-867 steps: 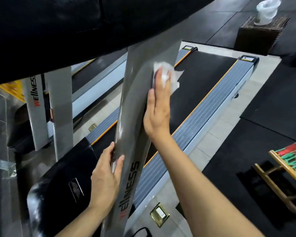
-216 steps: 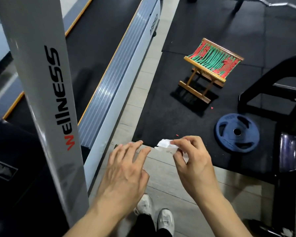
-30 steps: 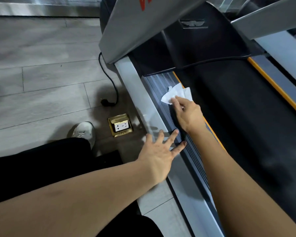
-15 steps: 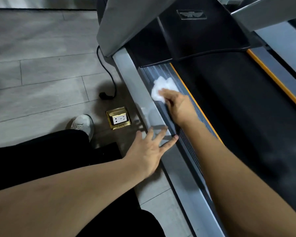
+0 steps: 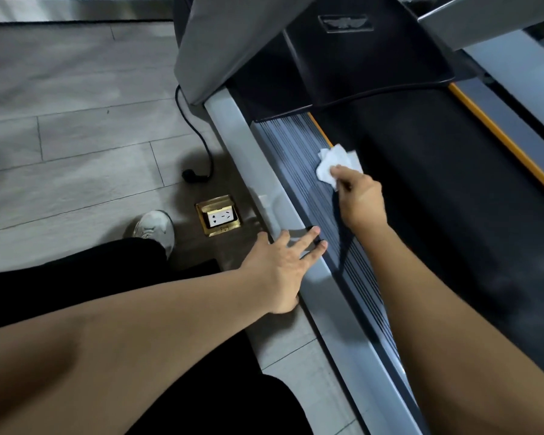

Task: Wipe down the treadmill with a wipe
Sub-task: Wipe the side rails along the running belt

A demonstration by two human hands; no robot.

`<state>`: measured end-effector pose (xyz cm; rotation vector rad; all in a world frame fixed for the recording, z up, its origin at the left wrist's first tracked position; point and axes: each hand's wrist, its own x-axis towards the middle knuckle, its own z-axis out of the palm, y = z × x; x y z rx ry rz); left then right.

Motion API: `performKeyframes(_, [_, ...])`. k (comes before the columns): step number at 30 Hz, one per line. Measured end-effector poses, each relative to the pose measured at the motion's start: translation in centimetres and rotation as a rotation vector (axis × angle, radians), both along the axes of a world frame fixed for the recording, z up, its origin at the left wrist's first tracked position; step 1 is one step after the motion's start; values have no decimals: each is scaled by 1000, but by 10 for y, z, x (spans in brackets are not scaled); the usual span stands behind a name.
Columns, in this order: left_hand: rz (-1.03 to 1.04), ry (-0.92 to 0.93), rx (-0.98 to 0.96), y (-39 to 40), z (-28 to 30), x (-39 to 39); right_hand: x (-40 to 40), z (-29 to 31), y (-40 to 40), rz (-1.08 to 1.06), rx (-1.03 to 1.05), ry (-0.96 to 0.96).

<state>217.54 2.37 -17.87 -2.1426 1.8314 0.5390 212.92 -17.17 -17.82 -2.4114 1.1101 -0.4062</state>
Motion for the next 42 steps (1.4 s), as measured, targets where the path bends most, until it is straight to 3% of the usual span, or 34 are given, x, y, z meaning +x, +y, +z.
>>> performKeyframes(4, [9,4,7,0,4,-3,-7,-7,40,471,-15,-36])
performKeyframes(5, [10,3,16,-1,5,-3,-10,-4,34,459,-32,-23])
performKeyframes(8, [16,11,53,-3,9,-2,-22,6,1,36,3,2])
performKeyframes(10, [20,6,66,-3,8,-3,-23,3,6,-85,10,-17])
performKeyframes(15, [28,-8,91,-5,10,-6,-25,-5,53,407,5,-45])
performKeyframes(16, [33,-7,97,-5,12,-5,-28,-2,43,398,-27,-29])
performKeyframes(20, [41,-1,120,-7,13,-5,-45,2,0,-78,-5,-21])
performKeyframes(22, [52,0,126,-7,13,-6,-44,-3,17,5,-29,-47])
performKeyframes(26, [61,-7,128,-7,13,-7,-59,-8,56,406,-33,-78])
performKeyframes(28, [64,-17,133,-7,16,-7,-63,-5,36,282,-80,-57])
performKeyframes(31, [63,-21,138,-7,17,-9,-66,-4,12,-146,-51,-49])
performKeyframes(37, [69,-15,157,-8,17,-10,-81,-24,77,154,-171,-138])
performKeyframes(42, [56,-30,161,-9,17,-9,-99,-24,52,19,-379,-63])
